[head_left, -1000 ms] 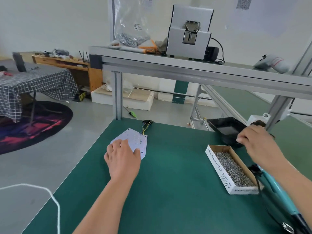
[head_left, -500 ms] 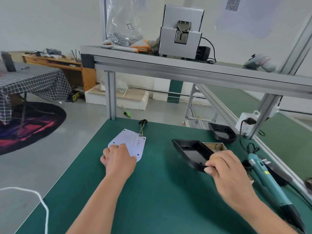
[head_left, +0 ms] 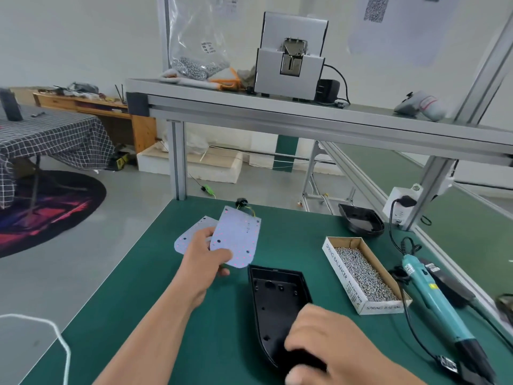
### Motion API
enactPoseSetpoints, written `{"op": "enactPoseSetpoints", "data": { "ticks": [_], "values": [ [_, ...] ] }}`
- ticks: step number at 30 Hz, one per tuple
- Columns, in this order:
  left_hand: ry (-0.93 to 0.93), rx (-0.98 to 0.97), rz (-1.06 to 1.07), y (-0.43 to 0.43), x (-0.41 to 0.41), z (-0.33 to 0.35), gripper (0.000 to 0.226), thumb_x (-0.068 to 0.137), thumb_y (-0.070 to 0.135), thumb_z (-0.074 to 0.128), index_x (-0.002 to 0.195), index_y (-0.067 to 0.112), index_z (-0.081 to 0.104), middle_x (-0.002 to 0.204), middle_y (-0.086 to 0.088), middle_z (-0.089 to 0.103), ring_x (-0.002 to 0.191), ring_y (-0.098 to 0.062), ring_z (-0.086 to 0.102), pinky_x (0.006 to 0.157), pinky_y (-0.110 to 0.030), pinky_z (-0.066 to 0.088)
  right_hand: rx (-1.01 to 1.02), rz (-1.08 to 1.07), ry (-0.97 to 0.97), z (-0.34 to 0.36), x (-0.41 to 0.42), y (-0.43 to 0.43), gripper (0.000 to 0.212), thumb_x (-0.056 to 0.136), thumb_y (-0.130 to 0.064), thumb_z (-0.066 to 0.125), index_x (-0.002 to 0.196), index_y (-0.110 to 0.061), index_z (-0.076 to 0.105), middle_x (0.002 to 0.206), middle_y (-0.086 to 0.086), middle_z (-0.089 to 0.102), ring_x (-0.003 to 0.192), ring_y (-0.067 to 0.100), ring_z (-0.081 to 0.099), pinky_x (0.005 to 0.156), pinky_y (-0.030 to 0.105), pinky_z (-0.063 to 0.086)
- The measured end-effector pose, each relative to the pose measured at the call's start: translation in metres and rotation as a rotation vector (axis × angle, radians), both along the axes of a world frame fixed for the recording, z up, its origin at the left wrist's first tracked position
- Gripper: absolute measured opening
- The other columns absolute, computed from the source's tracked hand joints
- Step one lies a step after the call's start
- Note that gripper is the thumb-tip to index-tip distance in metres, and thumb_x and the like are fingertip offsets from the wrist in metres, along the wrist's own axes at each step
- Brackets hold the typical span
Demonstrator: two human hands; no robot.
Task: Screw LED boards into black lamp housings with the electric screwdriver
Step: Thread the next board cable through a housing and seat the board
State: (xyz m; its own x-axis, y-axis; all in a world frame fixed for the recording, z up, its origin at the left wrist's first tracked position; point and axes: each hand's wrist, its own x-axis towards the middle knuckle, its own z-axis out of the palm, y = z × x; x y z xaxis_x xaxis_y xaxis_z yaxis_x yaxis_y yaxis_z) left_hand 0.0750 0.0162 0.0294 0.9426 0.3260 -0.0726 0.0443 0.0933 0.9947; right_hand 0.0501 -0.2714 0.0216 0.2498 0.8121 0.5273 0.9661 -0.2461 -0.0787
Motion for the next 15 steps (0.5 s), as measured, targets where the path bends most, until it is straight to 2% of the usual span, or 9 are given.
{"op": "enactPoseSetpoints", "data": {
  "ticks": [3,5,8,10,12,13,15],
  "values": [
    [-0.005,-0.076,-0.084,-0.004,-0.002,0.001,0.061,0.071,0.010,0.069,0.131,0.022,0.060,0.117,-0.006,0.077,0.098,-0.029,0.075,0.070,-0.036,0.061,0.220,-0.138,0.304,0.012,0.008,-0.010,0.021,0.106,-0.043,0.059,0.098,-0.026,0.066,0.094,-0.013,0.063,0.089,0.014,0.062,0.075,0.036,0.051],
    [-0.013,-0.091,-0.161,-0.007,-0.003,0.002,0.062,0.067,0.011,0.064,0.128,0.022,0.065,0.116,-0.005,0.079,0.102,-0.028,0.074,0.077,-0.040,0.059,0.356,-0.310,0.413,0.015,0.022,-0.011,0.016,0.105,-0.044,0.056,0.100,-0.034,0.067,0.097,-0.011,0.069,0.092,0.017,0.067,0.079,0.031,0.051],
    [-0.003,-0.141,-0.236,-0.012,-0.004,0.004,0.060,0.063,0.009,0.059,0.121,0.022,0.072,0.112,-0.005,0.079,0.090,-0.020,0.070,0.073,-0.033,0.051,0.481,-0.480,0.567,0.013,0.053,-0.007,0.017,0.102,-0.044,0.056,0.118,-0.045,0.065,0.112,-0.014,0.071,0.104,0.014,0.067,0.090,0.026,0.052],
    [-0.015,-0.190,-0.258,-0.015,-0.004,0.002,0.060,0.062,0.008,0.056,0.119,0.018,0.073,0.114,-0.009,0.078,0.093,-0.022,0.069,0.079,-0.036,0.048,0.467,-0.521,0.624,0.008,0.077,0.000,0.031,0.106,-0.029,0.060,0.135,-0.041,0.057,0.120,-0.017,0.067,0.108,0.009,0.064,0.099,0.035,0.053],
    [-0.042,-0.247,-0.273,-0.016,-0.005,0.001,0.059,0.062,0.007,0.054,0.118,0.011,0.072,0.114,-0.014,0.075,0.096,-0.027,0.067,0.083,-0.041,0.046,0.386,-0.554,0.618,0.007,0.101,0.013,0.051,0.105,-0.017,0.061,0.153,-0.027,0.045,0.131,-0.013,0.058,0.110,0.003,0.060,0.103,0.043,0.053],
    [-0.053,-0.265,-0.294,-0.015,-0.005,0.002,0.056,0.063,0.008,0.053,0.116,0.009,0.072,0.112,-0.016,0.074,0.096,-0.029,0.065,0.082,-0.041,0.046,0.352,-0.560,0.636,0.009,0.112,0.022,0.060,0.105,-0.015,0.061,0.160,-0.023,0.037,0.135,-0.009,0.054,0.111,0.002,0.058,0.105,0.044,0.052],
    [-0.059,-0.263,-0.393,-0.012,-0.007,0.004,0.048,0.064,0.010,0.053,0.107,0.012,0.075,0.108,-0.016,0.072,0.091,-0.030,0.065,0.075,-0.038,0.048,0.326,-0.538,0.719,0.017,0.126,0.037,0.076,0.103,-0.016,0.065,0.166,-0.028,0.024,0.142,-0.005,0.046,0.115,0.004,0.056,0.108,0.040,0.050]
  ]
}}
